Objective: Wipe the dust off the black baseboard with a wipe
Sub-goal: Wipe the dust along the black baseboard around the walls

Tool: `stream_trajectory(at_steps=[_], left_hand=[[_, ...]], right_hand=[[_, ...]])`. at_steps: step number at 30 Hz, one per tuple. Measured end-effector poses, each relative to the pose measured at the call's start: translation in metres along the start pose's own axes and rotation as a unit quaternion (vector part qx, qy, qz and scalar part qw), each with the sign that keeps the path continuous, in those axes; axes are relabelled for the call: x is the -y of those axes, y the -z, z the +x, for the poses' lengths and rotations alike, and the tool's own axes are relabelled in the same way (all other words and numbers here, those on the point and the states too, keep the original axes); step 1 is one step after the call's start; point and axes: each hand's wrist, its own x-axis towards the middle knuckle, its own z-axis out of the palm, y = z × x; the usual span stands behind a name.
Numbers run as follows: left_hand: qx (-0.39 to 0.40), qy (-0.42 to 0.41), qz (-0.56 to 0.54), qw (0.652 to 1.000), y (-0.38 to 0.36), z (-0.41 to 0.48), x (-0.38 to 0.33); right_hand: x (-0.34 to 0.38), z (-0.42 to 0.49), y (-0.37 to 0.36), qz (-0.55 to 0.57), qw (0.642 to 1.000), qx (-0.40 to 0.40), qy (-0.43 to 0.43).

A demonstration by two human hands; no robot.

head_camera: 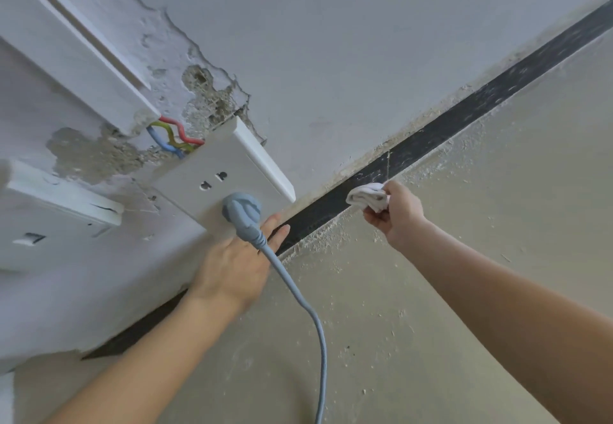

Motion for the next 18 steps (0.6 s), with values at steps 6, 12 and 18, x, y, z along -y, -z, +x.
stream_trajectory(at_steps=[6,12,18], left_hand=[[0.144,0.108,-0.056,0.982,0.062,-0.060,-0.058],[0.082,0.062,-0.133,0.986,0.123,-0.029,-0.108],[-0.116,-0.019,0.108,0.987,0.140,0.062,-0.094]], right_hand=[[-0.014,-0.014,0.020,-0.119,0.991,0.054,-0.021],[0.001,-0.032,0.046,-0.158,0.985,0.070,-0.002],[0.000,-0.013,0.052,-0.145,0.987,0.072,-0.012]])
